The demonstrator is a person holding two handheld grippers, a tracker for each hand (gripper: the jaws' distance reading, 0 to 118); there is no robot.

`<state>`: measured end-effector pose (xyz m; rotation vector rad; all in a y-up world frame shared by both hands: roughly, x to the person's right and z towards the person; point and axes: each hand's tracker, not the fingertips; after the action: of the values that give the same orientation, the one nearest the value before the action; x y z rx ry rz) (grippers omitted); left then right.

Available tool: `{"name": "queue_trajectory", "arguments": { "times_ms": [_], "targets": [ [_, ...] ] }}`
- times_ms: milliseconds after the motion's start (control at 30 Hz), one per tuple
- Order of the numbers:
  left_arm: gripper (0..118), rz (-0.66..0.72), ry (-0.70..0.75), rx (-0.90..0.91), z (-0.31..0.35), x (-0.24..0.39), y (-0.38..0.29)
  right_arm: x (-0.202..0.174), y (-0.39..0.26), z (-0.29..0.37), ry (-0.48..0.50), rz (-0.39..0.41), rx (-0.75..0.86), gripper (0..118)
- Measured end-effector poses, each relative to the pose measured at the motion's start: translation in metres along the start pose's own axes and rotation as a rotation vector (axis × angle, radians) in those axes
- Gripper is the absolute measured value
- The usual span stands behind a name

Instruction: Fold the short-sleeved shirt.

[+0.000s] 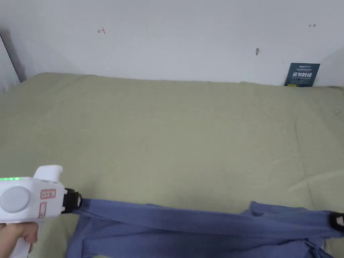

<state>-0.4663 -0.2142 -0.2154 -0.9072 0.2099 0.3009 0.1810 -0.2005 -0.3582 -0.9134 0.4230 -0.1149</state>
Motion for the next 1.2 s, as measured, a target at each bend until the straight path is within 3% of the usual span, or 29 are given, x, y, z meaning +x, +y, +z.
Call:
{"name": "queue_trajectory", "arguments": {
  "times_ms": [233, 533, 567, 600, 633, 667, 700, 733, 767, 867, 900, 933, 967, 1000, 1067, 1100, 1200],
  "targets": [
    [6, 0.038, -0.009, -0.054, -0.008, -0.014, -0.06, 0.02, -0.058, -0.008, 0.019, -0.086, -0.074, 3],
    [6, 0.049, 0.006, -0.081, -0.016, -0.016, -0.07, 0.029, -0.066, -0.019, 0.01, -0.113, -0.091, 3],
    [18, 0.042, 0.006, -0.085, -0.016, -0.016, -0.071, 0.028, -0.065, -0.019, 0.009, -0.109, -0.094, 5],
    [51, 0.027, 0.009, -0.095, -0.015, -0.015, -0.071, 0.026, -0.064, -0.019, 0.005, -0.107, -0.102, 17],
    [97, 0.012, 0.046, -0.112, -0.014, -0.013, -0.072, 0.023, -0.062, -0.017, -0.069, -0.103, -0.108, 48],
    [118, 0.001, 0.076, -0.13, -0.014, -0.014, -0.074, 0.019, -0.06, -0.016, -0.107, -0.094, -0.112, 101],
    [113, 0.0, 0.054, -0.05, -0.007, -0.01, -0.095, 0.019, -0.062, -0.011, -0.116, -0.075, -0.103, 118],
    [114, -0.01, 0.067, -0.054, 0.002, -0.011, -0.12, 0.015, -0.062, 0.0, -0.116, -0.074, -0.085, 115],
    [116, 0.012, 0.061, -0.071, 0.011, -0.024, -0.095, 0.011, -0.058, 0.01, -0.108, -0.063, -0.008, 114],
    [116, 0.045, 0.05, -0.05, 0.034, -0.035, -0.112, -0.006, -0.058, 0.02, -0.126, -0.061, -0.016, 114],
    [114, 0.051, 0.049, -0.043, 0.036, -0.034, -0.072, -0.014, -0.056, 0.024, -0.124, -0.056, -0.012, 110],
    [107, 0.085, 0.032, 0.004, 0.043, -0.038, -0.07, -0.023, -0.056, 0.027, -0.128, -0.051, 0.0, 93],
    [67, 0.108, -0.017, 0.02, 0.047, -0.042, -0.069, -0.033, -0.053, 0.024, -0.126, -0.041, 0.042, 39],
    [3, 0.152, -0.076, 0.019, 0.049, -0.048, -0.067, -0.044, -0.052, 0.026, -0.131, -0.032, 0.062, 1],
    [0, 0.244, -0.132, 0.051, 0.046, -0.055, -0.058, -0.069, -0.05, 0.023, -0.188, 0.005, 0.123, 0],
    [0, 0.236, -0.084, 0.054, 0.042, -0.059, -0.052, -0.079, -0.052, 0.022, -0.178, 0.009, 0.116, 0],
    [0, 0.262, -0.189, -0.015, 0.018, -0.071, -0.038, -0.108, -0.052, 0.021, -0.117, 0.02, 0.146, 0]
  ]
}}
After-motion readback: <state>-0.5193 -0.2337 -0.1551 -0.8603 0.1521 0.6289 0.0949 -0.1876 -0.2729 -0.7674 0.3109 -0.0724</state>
